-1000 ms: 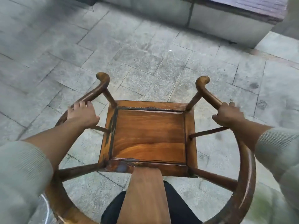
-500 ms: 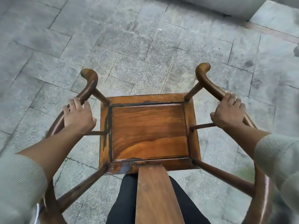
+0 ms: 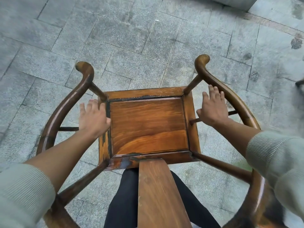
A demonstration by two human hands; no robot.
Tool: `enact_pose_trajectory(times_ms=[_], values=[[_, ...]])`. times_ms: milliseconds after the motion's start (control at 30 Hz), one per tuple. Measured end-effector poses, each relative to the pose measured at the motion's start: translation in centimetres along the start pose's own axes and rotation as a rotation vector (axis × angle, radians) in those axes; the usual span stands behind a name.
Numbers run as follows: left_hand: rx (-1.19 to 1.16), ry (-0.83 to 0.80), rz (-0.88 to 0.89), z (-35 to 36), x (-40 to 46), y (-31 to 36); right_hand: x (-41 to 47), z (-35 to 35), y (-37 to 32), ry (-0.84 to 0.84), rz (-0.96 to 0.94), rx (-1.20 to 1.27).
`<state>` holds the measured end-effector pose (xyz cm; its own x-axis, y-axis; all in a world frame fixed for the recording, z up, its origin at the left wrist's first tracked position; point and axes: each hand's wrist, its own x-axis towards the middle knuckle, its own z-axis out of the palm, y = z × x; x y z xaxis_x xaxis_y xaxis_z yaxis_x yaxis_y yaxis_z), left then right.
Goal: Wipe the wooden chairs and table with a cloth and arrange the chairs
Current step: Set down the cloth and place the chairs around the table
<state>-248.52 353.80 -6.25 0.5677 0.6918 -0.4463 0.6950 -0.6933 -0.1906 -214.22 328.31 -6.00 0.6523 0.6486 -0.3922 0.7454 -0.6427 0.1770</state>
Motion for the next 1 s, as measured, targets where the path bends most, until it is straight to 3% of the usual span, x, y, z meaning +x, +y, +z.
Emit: enact_pose_trajectory(times_ms=[233,700,1000], values=[[-0.063,0.045,-0.088,-2.6,-1.8,0.8,-1.2,-2.0,-0.6,0.051,0.02,0.075],[-0.04,0.039,-0.216,-1.2,-15.5,-3.4,-13.1,-3.3,2.1,-0.098,0.172,0.061],[-0.235,0.043,-0.296,-0.7,-19.8,-4.7,-20.7,-3.9,3.2,-0.146,0.353,0.187]])
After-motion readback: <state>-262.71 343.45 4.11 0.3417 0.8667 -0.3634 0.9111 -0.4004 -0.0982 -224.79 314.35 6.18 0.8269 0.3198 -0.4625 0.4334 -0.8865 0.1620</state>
